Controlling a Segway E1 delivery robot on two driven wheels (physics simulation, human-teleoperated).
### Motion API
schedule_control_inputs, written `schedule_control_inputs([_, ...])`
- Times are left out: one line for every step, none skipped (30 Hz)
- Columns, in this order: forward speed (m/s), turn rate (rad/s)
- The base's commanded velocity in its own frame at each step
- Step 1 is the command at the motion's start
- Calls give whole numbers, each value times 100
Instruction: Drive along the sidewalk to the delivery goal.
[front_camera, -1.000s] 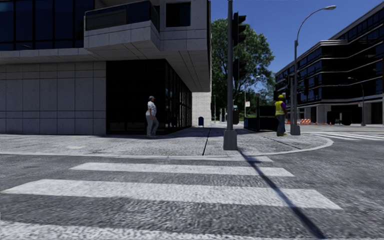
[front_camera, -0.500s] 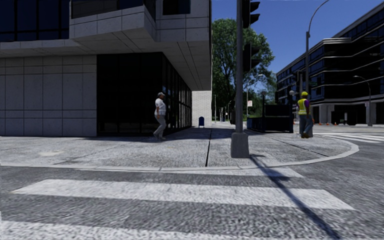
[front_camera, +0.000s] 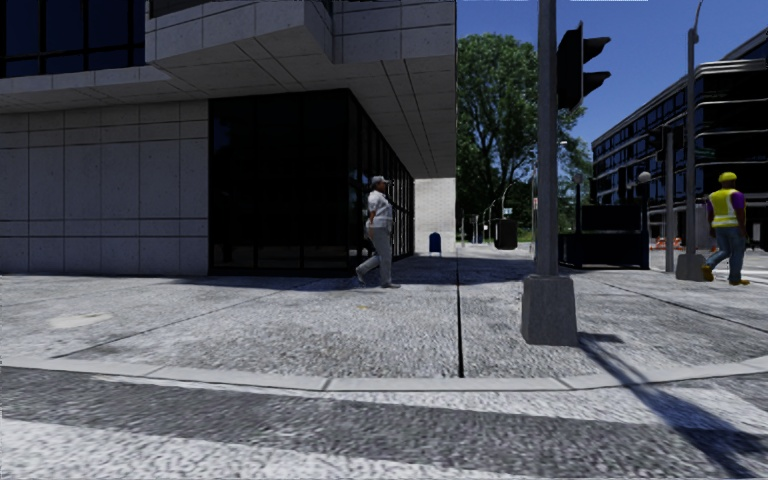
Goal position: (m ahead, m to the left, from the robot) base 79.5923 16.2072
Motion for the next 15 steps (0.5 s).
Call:
schedule_control_inputs([200, 0])
schedule_control_inputs([200, 0])
schedule_control_inputs([200, 0])
schedule_control_inputs([200, 0])
schedule_control_inputs([200, 0])
schedule_control_inputs([200, 0])
schedule_control_inputs([200, 0])
schedule_control_inputs([200, 0])
schedule_control_inputs([200, 0])
schedule_control_inputs([200, 0])
schedule_control_inputs([200, 0])
schedule_control_inputs([200, 0])
schedule_control_inputs([200, 0])
schedule_control_inputs([200, 0])
schedule_control_inputs([200, 0])
